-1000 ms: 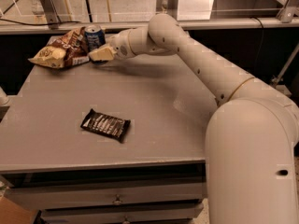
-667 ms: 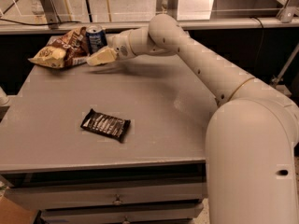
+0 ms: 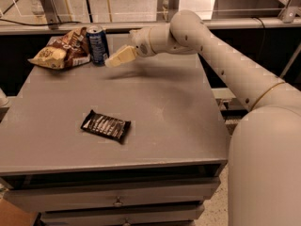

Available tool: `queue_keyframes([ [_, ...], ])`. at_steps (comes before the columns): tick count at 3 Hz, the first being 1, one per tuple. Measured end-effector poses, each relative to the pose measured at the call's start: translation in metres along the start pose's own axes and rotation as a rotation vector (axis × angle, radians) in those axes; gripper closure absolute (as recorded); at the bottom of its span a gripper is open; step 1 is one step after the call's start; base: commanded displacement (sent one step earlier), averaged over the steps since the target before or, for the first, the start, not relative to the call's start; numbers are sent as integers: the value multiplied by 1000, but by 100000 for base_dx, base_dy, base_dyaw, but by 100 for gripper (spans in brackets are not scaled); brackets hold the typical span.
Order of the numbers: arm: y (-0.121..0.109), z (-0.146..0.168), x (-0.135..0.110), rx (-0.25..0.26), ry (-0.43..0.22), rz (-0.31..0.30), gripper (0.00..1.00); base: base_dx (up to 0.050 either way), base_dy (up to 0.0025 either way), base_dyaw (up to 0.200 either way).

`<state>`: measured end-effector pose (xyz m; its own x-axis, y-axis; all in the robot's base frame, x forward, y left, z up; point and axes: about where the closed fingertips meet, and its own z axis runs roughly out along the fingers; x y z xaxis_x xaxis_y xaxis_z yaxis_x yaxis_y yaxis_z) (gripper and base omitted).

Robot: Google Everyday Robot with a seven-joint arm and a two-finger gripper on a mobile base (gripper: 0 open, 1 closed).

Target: Move pepsi can near brown chip bag

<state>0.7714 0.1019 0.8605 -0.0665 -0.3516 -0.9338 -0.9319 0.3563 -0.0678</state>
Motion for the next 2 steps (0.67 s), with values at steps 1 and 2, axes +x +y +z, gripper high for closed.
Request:
queue_keyframes([
  [1, -18, -56, 7, 61, -20, -4, 0, 0, 0, 0],
  [2, -39, -127, 12, 142, -73, 7, 0, 0, 0, 0],
])
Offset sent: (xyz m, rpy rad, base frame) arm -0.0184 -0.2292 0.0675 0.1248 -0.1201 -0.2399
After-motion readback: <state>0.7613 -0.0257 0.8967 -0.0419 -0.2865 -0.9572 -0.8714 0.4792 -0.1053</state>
